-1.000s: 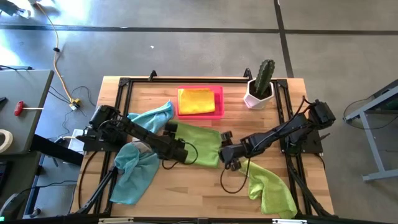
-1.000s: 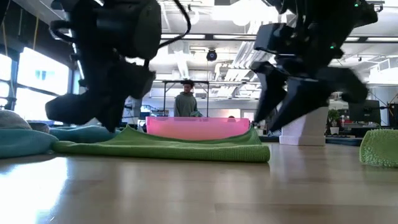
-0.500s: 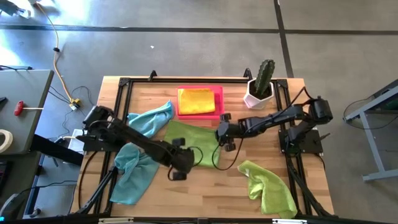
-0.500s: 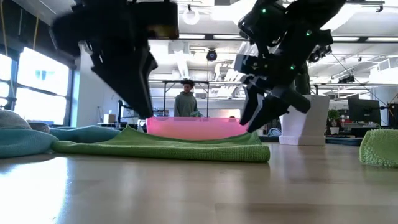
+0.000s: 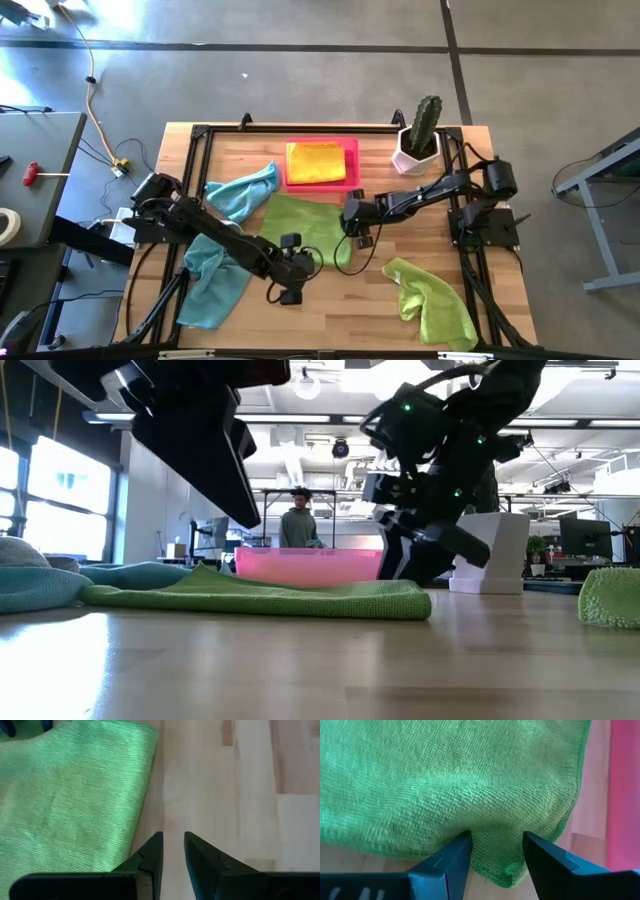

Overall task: Fold microfiber towels
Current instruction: Fold the green microfiber cloth

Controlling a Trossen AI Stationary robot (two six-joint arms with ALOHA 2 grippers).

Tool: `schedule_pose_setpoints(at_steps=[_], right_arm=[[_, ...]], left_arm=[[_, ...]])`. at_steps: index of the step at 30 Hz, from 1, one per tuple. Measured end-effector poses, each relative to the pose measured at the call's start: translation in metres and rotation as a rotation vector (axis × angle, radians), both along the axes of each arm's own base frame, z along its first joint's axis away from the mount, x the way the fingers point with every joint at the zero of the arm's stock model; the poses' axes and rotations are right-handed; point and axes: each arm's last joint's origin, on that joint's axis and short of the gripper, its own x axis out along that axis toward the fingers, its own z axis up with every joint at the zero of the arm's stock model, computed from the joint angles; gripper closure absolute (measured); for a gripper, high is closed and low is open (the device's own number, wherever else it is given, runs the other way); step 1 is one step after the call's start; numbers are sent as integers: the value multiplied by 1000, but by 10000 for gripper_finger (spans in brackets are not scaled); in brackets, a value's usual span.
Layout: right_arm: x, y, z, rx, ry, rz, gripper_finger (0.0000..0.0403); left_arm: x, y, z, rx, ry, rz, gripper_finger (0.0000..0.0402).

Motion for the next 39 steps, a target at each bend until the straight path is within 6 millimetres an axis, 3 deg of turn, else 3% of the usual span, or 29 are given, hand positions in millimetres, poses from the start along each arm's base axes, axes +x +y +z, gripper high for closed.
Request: schedule_pose_setpoints(at_steps=[9, 15, 21, 25, 31, 39], right_arm=[[-12, 39, 7, 291, 34, -132, 226], [-20, 87, 12, 504, 56, -149, 226], [-23, 132, 23, 593, -18, -50, 226], [-22, 148, 38, 461, -33, 72, 226], [-33, 159, 35, 57, -65, 281, 226], [-16, 154, 17, 28, -104, 281, 226]], left_arm=[[-9, -16, -2, -54, 64, -84, 332], [-14, -24, -3, -83, 96, -124, 332], [-18, -32, -3, -93, 101, -154, 332], [-14, -41, 0, -115, 27, -174, 332], [-8, -63, -1, -61, -121, -288, 313], [-9, -72, -9, -28, -130, -263, 243]])
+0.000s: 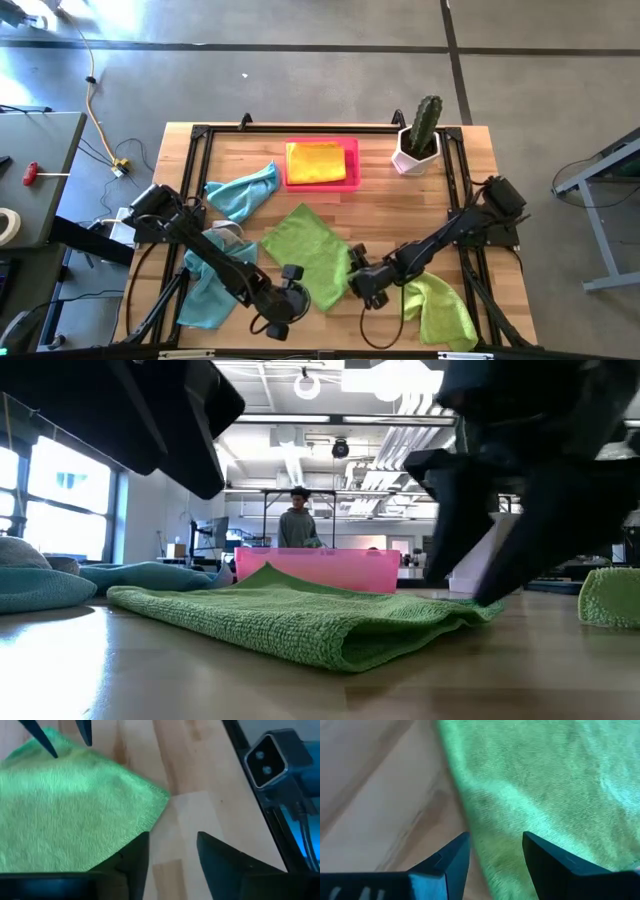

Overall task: Fold microfiber towels
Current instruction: Fold the green microfiber cloth

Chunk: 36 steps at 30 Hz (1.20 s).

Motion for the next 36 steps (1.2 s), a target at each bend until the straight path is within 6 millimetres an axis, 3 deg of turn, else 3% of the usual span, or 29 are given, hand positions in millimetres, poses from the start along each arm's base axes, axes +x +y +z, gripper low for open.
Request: schedule_pose_setpoints(at_steps=[5, 13, 20, 27, 36], right_arm=[[13, -9, -10, 90, 6, -34, 226], [42, -14, -25, 192, -109, -49, 226], [68, -18, -2, 206, -150, -80, 226], [55, -8, 6, 69, 111, -35, 226], [38, 4, -7, -12, 130, 2, 226]], left_arm=[[-1, 0, -1, -45, 17, 47, 215], [-8, -9, -2, -82, 56, 32, 211], [-13, -6, -6, -14, 85, 97, 211], [-15, -7, -8, 99, 44, 78, 211], [-12, -11, -32, 167, 23, 11, 211]])
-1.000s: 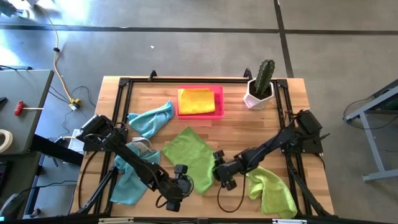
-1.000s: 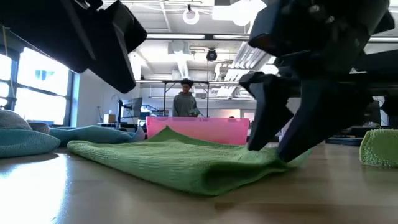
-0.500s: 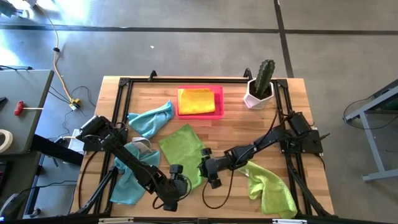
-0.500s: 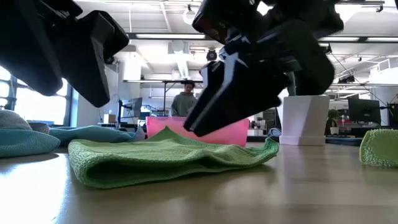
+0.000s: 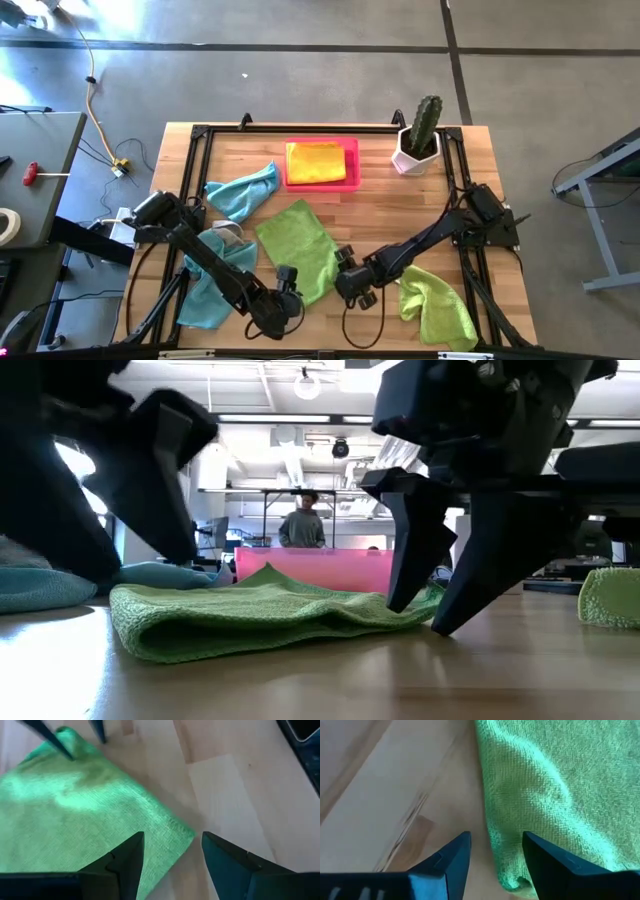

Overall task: Fold microfiber towels
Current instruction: Fold the green microfiber cloth

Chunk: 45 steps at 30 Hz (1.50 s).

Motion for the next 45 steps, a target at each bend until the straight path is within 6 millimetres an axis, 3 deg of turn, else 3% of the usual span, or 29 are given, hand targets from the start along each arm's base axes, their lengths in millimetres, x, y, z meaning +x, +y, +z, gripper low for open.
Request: schedule_pose_setpoints(at_steps=[5, 17, 21, 27, 31, 39, 45], right_arm=[[0, 1, 0, -2, -7, 3, 226], [4, -1, 0, 4, -35, -12, 226], [4, -1, 0, 5, -35, -13, 226], [4, 0, 1, 12, -42, -14, 226], [5, 2, 2, 26, -70, -9, 226], [7, 25, 11, 81, -218, 31, 226], [9, 33, 17, 10, -348, -38, 226]], left_arm=[[3, 0, -17, 42, 25, -17, 211], [12, 7, -26, 25, 27, 17, 219], [11, 7, -27, 21, 29, 17, 265], [11, 7, -27, 11, 32, 28, 379], [14, 8, -21, 30, 23, 45, 387], [21, 17, 14, 50, 11, 120, 396], [25, 24, 31, 27, -16, 143, 393]])
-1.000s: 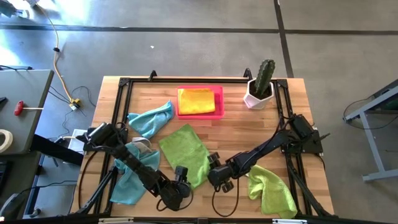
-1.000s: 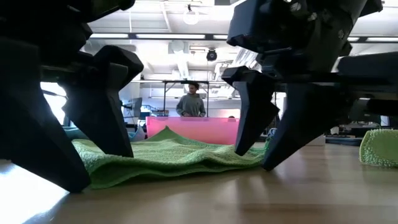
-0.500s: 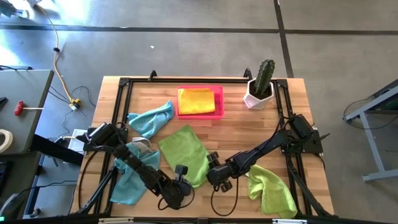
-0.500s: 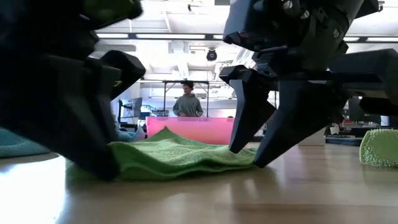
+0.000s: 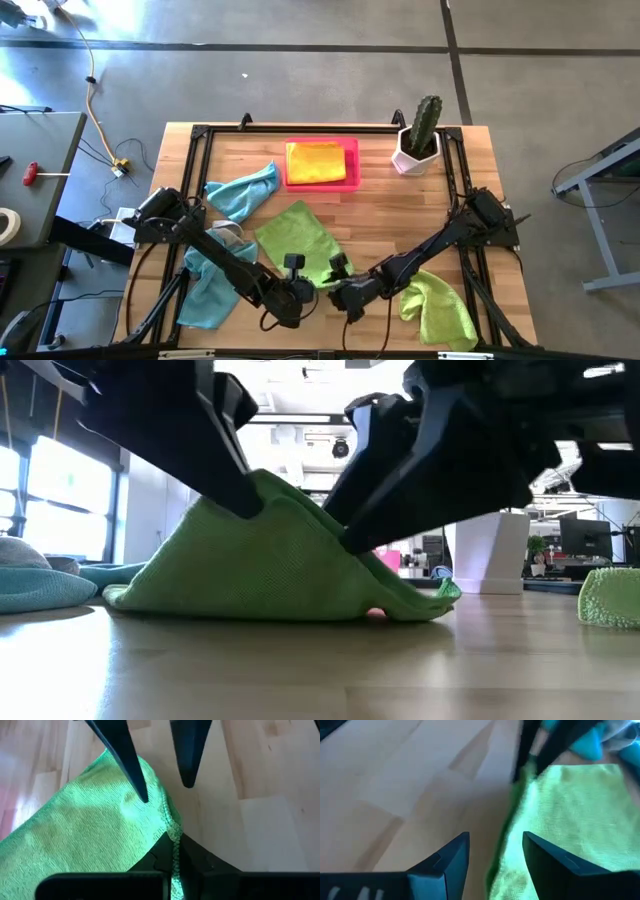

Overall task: Fold microfiber towels
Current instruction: Fold the green microfiber cloth

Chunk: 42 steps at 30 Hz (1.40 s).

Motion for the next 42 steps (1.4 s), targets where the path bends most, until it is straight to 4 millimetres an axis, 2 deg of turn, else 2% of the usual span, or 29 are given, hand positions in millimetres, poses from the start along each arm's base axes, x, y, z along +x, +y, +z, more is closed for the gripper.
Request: schedule_pose_setpoints(at_steps=[4, 9, 15, 20, 25, 32, 37, 42], right_arm=[[6, 2, -7, 40, -35, -21, 226], [4, -2, -22, -59, 10, -76, 226], [-5, -9, -29, -179, 109, -112, 226], [-10, -12, -31, -192, 155, -134, 233], [-10, -11, -31, -200, 159, -119, 282], [-11, -11, -32, -187, 186, -88, 392], [-12, -7, -20, -64, 260, -60, 394], [-12, -1, -2, 106, 359, 14, 399]], left_arm=[[-1, 1, 7, -5, -16, 2, 394], [-4, 0, 10, -17, 2, -8, 397], [-15, -2, 7, -25, 70, 30, 397], [-20, -4, 6, -25, 92, 59, 397], [-20, -4, 6, -29, 96, 60, 397], [-21, -4, 6, -37, 95, 72, 397], [-20, -6, 6, -110, 88, 124, 397], [-15, -14, 9, -311, 66, 119, 397]])
